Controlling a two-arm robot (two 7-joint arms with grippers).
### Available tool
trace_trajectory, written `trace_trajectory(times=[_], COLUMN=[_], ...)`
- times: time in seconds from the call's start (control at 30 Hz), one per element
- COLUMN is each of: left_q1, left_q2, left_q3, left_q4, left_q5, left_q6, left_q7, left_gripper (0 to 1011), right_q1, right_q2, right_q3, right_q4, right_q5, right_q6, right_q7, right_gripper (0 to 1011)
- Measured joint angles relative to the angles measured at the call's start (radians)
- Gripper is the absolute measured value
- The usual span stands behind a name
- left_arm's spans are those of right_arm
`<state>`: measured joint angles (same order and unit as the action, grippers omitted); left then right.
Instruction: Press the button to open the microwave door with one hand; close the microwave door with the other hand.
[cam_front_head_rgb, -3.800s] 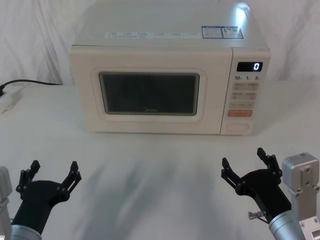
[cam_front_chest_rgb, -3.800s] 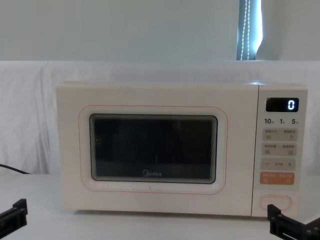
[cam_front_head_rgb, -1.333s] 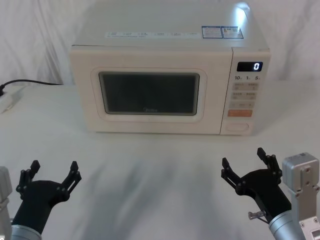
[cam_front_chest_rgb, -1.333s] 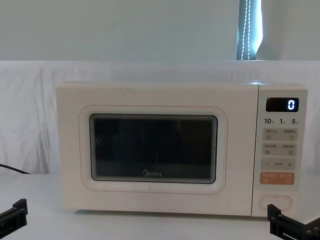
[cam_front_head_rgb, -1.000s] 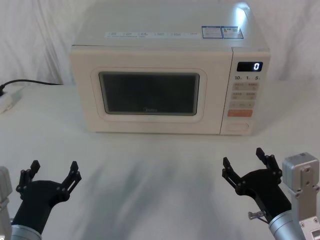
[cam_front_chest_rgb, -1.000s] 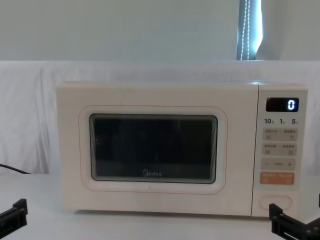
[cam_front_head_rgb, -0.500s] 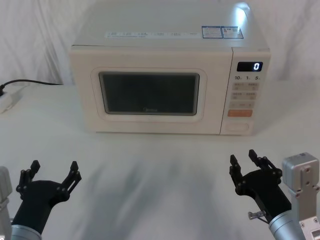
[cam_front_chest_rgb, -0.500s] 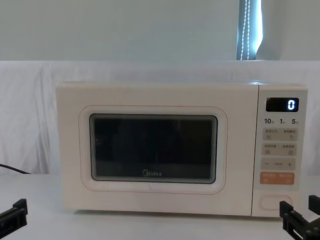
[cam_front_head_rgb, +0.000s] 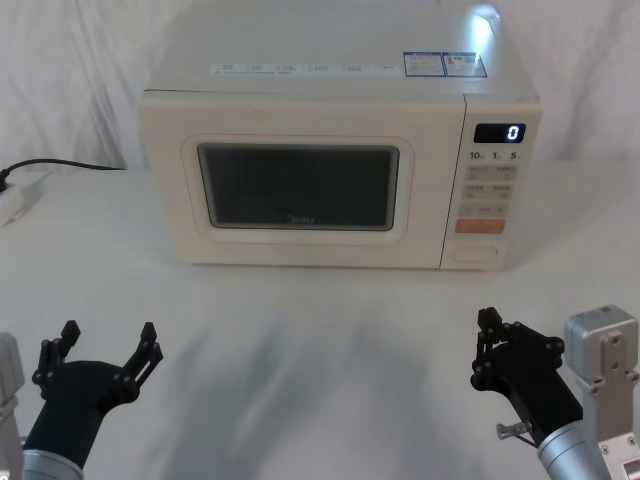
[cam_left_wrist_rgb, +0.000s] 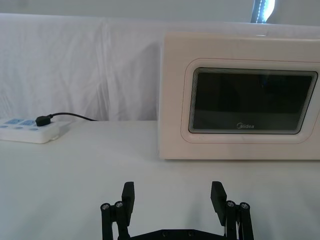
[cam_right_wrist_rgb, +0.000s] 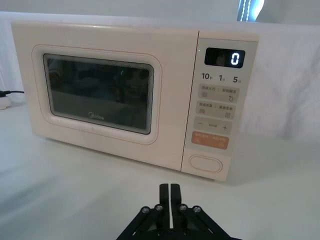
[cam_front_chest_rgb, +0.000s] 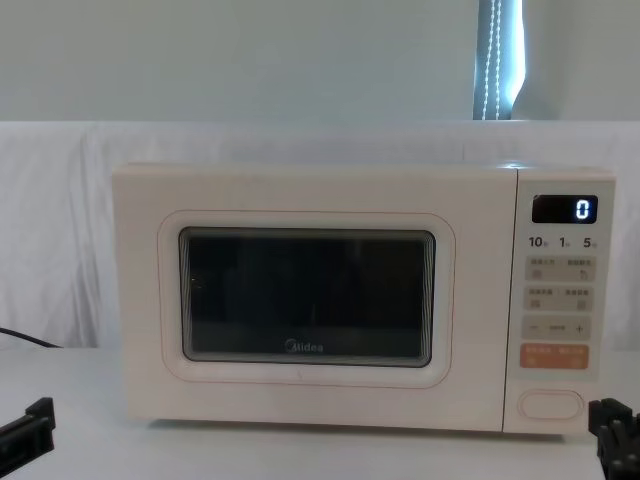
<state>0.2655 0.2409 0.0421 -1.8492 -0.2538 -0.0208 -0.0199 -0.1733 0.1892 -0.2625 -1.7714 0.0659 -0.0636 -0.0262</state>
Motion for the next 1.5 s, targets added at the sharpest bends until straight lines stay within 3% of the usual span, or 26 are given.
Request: trace_trajectory(times=[0.1, 0.33, 0.57, 1.03, 1.5], left_q1=[0.0, 0.0, 0.0, 0.0, 0.0], left_q2=[0.0, 0.0, 0.0, 0.0, 0.0], left_q3=[0.0, 0.0, 0.0, 0.0, 0.0], left_q4=[0.0, 0.0, 0.0, 0.0, 0.0], left_q5=[0.0, 0.0, 0.0, 0.0, 0.0], left_q6=[0.0, 0.0, 0.0, 0.0, 0.0], left_q7=[0.0, 0.0, 0.0, 0.0, 0.0], left_gripper=[1001, 1001, 1001, 1001, 1001], right_q1=[0.0, -0.005, 0.027, 0.156, 0.279], right_q2=[0.0, -0.017, -0.038, -0.102, -0.152], right_q3=[0.0, 0.018, 0.036, 0.08, 0.117], right_q4=[0.0, -0.017, -0.004, 0.114, 0.261], right_q5=[0.0, -0.022, -0.039, -0.061, -0.069], right_q6=[0.0, 0.028, 0.07, 0.152, 0.18], right_q7=[0.0, 0.009, 0.028, 0.07, 0.079], right_gripper=[1, 0, 0, 0, 0])
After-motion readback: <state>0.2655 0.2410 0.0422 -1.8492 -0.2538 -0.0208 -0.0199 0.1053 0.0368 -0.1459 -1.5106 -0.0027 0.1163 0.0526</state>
